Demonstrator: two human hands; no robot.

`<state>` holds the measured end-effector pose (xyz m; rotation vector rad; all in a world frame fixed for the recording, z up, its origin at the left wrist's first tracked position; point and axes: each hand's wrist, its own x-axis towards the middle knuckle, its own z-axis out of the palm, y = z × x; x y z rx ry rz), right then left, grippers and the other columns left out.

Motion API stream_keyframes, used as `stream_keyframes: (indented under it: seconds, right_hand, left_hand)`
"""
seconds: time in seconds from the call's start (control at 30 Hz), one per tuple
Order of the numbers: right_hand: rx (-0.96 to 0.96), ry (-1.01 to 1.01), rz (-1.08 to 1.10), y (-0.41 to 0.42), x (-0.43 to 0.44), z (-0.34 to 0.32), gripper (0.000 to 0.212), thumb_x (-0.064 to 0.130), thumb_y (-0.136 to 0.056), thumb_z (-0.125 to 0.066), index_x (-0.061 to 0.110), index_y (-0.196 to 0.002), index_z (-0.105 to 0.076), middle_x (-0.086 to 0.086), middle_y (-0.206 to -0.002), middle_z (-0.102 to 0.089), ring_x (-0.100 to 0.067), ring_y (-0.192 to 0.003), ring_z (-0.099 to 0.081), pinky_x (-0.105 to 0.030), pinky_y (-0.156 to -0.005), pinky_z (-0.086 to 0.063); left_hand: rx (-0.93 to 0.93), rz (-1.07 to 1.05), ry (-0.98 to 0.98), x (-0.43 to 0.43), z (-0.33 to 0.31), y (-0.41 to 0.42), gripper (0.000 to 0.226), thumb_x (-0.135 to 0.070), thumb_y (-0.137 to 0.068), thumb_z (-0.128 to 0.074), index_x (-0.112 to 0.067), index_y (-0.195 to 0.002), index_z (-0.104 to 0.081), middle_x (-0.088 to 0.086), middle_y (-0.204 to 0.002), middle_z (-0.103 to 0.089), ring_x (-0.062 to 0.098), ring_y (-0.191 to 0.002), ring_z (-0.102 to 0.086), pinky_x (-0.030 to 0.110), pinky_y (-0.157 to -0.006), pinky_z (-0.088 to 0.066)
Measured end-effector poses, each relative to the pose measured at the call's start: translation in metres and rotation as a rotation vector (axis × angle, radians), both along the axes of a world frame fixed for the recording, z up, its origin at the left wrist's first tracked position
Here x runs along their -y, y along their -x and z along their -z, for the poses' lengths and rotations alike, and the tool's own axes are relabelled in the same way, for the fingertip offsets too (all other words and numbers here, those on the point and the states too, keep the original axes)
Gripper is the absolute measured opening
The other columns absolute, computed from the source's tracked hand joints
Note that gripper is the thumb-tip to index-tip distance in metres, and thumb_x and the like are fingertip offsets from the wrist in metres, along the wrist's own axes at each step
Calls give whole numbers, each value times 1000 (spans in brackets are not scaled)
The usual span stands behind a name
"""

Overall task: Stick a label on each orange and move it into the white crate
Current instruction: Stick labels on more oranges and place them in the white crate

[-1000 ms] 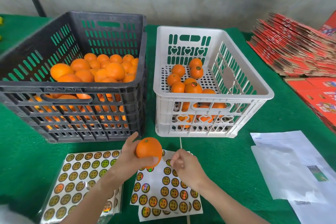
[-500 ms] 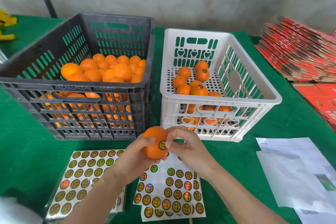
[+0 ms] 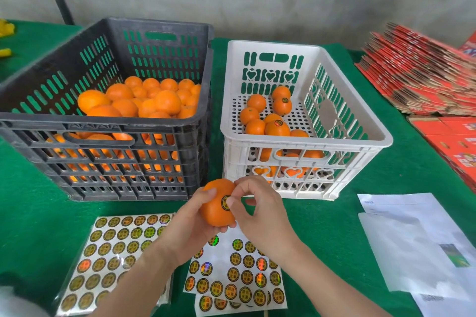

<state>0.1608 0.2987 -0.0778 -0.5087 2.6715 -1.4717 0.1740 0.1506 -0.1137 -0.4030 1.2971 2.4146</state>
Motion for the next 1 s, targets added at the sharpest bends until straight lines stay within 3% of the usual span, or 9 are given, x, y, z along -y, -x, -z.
stream_keyframes:
  seconds: [0.17,0.3,0.37,0.43,0.53,0.6,0.7,0.87,1.0]
  right_hand:
    - [81,95,-78,-2,-8,-6,57,23,-84,-66,58,-112,-30,26,-116,-48,12,-104,-47,-18,-90,-47]
    - [-79,2,-244,-2,-8,-19,70,34,-77,-68,44,-134,-28,22,-131,-34,12,-118,-34,-6,-93,-34]
    - [-222,41,-178,7,-7,-31,70,27,-73,-75,35,-129,-34,15,-127,-38,8,-114,-38,-5,-88,-36]
    - [-355,125,-114,24,-11,-48,67,24,-68,-77,34,-122,-39,11,-121,-42,6,-109,-41,-5,-84,-36]
    - [-405,117,25,73,-24,-75,67,27,-67,-77,42,-118,-37,7,-123,-37,-1,-105,-39,-4,-81,-33]
    - [-294,-26,108,125,-37,-86,69,26,-68,-78,40,-122,-37,2,-125,-35,-8,-101,-37,-12,-76,-32]
    - [-71,-442,148,203,-61,-80,76,19,-70,-75,22,-134,-35,-10,-126,-38,-18,-90,-45,-27,-74,-38]
    - [147,-1207,22,270,-95,-39,64,14,-67,-70,16,-126,-45,-5,-120,-54,-28,-106,-54,-35,-68,-40]
    - [193,-1320,57,289,-119,-11,58,4,-76,-52,19,-132,-45,-3,-112,-55,-21,-79,-52,-26,-54,-35]
  left_hand:
    - [-83,32,111,2,-9,-2,73,-41,-55,-74,-14,-119,-50,17,-112,-65,35,-99,-59,46,-86,-44]
    - [-228,108,242,-2,-41,3,67,-46,-60,-72,-15,-115,-51,13,-106,-63,28,-96,-67,35,-74,-55]
    - [-365,139,424,-6,-67,9,61,-60,-70,-66,-20,-113,-53,12,-109,-60,28,-99,-65,40,-80,-56]
    - [-603,98,684,-5,-92,22,51,-64,-84,-44,-23,-113,-57,7,-107,-63,23,-95,-66,40,-79,-57]
    - [-911,-207,1115,14,-123,57,30,-37,-99,-38,-21,-113,-60,-4,-97,-66,11,-74,-64,12,-64,-49]
    - [-873,-378,1460,35,-133,89,22,-20,-98,-48,-14,-113,-63,-2,-96,-65,14,-72,-57,10,-63,-41]
    - [-568,-305,1761,65,-127,123,23,-15,-94,-52,-11,-112,-64,11,-103,-67,28,-87,-58,31,-75,-42]
    - [-434,-230,1790,80,-112,136,23,-13,-91,-55,-7,-113,-61,6,-82,-62,23,-68,-52,32,-59,-42]
    - [-360,-264,1664,82,-112,141,32,-3,-92,-47,-7,-122,-54,8,-84,-67,25,-70,-63,36,-54,-51]
